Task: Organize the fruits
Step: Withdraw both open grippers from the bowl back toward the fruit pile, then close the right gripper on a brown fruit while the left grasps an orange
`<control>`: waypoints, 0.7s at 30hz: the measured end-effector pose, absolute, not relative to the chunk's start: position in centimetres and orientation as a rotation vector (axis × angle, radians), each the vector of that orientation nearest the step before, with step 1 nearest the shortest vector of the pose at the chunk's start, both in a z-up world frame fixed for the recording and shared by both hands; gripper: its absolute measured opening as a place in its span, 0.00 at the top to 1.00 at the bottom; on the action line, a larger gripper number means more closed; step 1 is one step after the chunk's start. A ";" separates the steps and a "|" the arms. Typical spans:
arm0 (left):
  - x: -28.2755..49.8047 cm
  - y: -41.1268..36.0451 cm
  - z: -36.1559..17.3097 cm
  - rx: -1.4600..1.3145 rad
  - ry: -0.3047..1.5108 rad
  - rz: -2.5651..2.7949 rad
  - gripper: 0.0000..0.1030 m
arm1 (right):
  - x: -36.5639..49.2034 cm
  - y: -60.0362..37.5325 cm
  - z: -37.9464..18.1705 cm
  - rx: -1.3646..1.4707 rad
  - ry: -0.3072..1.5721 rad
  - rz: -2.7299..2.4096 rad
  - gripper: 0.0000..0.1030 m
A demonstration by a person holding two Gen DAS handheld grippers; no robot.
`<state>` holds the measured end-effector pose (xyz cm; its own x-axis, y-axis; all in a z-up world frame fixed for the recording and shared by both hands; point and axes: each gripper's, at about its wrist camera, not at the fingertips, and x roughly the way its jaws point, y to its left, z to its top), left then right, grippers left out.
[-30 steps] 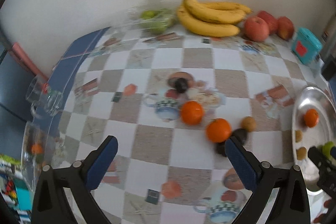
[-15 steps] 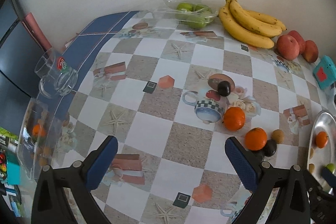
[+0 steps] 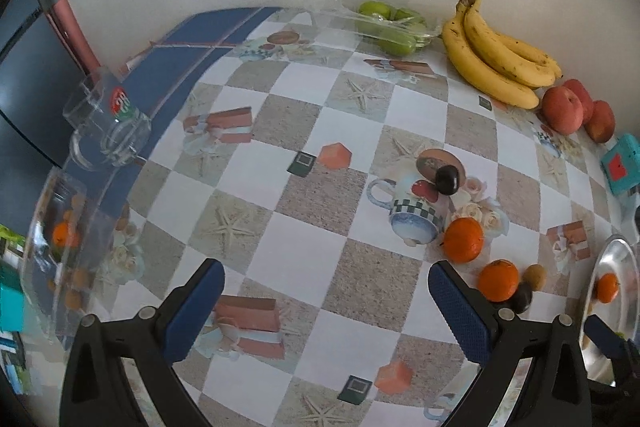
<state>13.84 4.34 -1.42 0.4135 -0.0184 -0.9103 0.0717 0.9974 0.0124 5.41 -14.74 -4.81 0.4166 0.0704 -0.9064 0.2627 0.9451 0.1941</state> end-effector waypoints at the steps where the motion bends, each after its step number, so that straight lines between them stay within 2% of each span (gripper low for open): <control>1: 13.9 4.4 -1.4 0.039 1.148 -0.061 0.00 | 5.5 -14.7 -4.8 0.320 1.140 -0.122 0.02; 21: 13.7 0.5 -3.4 0.016 1.200 -0.163 0.00 | 6.0 -15.6 -5.9 0.349 1.085 -0.039 0.02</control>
